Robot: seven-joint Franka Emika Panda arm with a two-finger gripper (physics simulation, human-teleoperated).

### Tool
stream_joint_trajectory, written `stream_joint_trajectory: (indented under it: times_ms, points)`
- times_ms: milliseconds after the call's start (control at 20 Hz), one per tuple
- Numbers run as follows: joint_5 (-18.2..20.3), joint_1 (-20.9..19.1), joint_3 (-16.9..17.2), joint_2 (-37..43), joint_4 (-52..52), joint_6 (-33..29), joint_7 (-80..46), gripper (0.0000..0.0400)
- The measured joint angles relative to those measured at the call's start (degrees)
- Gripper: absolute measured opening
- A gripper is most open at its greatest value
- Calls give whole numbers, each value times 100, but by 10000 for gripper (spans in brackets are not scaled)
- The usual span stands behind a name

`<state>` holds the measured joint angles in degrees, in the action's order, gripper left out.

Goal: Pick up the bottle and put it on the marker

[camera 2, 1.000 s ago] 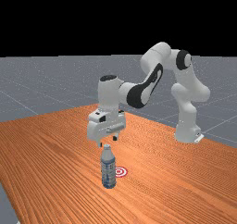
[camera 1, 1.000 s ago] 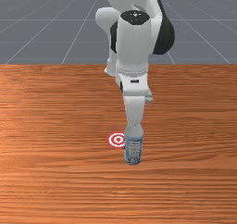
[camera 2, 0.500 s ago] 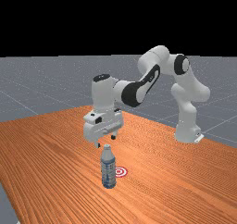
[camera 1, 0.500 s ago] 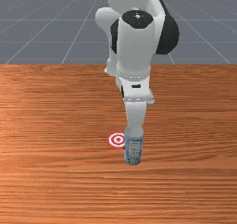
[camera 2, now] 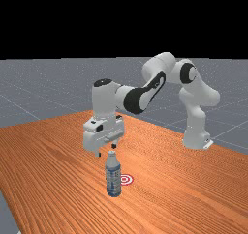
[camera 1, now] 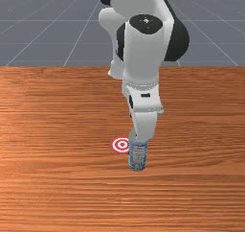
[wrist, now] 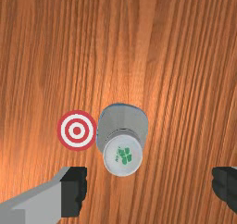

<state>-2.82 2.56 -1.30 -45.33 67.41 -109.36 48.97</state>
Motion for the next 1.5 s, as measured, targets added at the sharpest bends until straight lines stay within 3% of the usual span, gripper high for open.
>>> stream_joint_trajectory:
  times_ms: [300, 450, 650, 750, 1050, 1350, 1400, 1500]
  points:
    - [-7, 176, 40, -5, -9, 25, -429, 400]
    - [210, 123, 151, 26, 42, 8, -1104, 400]
    - [188, -204, 75, 64, 102, -25, -218, 400]
    - [21, -177, 44, 73, 114, -45, 158, 400]
    - [60, 46, 50, 65, 99, -20, -357, 400]
    - [-4, 96, 96, 564, 954, -370, -512, 400]
    - [90, 57, 48, 283, 431, 152, -435, 400]
    - [90, 56, 47, 211, 451, 73, -436, 400]
